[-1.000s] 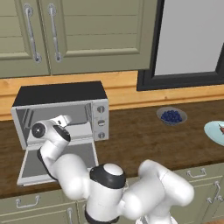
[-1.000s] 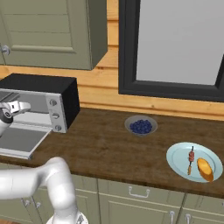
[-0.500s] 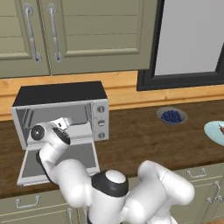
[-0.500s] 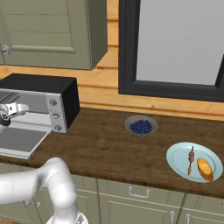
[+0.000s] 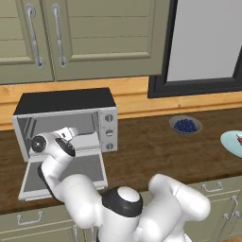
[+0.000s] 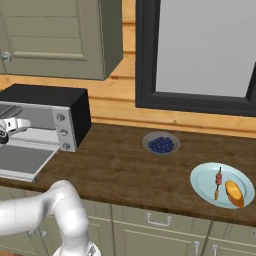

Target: Pick up the kebab skewer and baguette bread, and place them inside the toaster oven. Close the toaster oven door and start by setting the timer.

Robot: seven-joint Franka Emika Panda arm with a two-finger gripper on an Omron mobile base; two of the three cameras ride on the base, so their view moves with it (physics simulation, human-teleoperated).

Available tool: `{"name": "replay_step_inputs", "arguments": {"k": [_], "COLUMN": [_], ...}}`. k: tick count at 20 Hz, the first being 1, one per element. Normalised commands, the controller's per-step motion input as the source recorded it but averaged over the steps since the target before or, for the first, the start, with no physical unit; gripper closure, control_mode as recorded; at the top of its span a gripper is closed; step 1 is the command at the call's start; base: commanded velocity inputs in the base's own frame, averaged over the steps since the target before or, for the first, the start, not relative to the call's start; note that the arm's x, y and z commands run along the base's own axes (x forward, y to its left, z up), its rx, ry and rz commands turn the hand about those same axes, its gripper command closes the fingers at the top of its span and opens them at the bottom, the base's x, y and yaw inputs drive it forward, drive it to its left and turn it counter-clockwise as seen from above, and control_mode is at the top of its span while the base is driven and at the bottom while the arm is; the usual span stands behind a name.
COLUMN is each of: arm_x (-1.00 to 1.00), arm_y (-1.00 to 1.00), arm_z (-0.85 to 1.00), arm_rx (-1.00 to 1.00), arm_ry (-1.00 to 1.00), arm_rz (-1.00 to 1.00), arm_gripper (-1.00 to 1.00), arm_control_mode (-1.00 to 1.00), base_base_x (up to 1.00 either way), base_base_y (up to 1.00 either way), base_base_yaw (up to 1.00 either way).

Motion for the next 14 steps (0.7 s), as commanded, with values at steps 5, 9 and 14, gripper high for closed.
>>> {"name": "replay_step_inputs", "arguments": {"k": [5,9,14], "arm_x": [0.14,0.16,0.23], "arm_y": [0.0,0.0,0.03], "arm_z": [0.13,-0.01,-0.08], "arm_rx": [0.0,0.0,0.04], "arm_ry": [-0.02,-0.1,-0.15], "arm_rz": [-0.03,-0.1,-0.11], "arm_gripper": [1.0,1.0,1.0], "arm_control_mode": [-1.0,-1.0,-1.0], "base_base_x": [0.0,0.0,0.0], "base_base_y": [0.0,0.0,0.0], "base_base_yaw": [0.0,0.0,0.0]}}
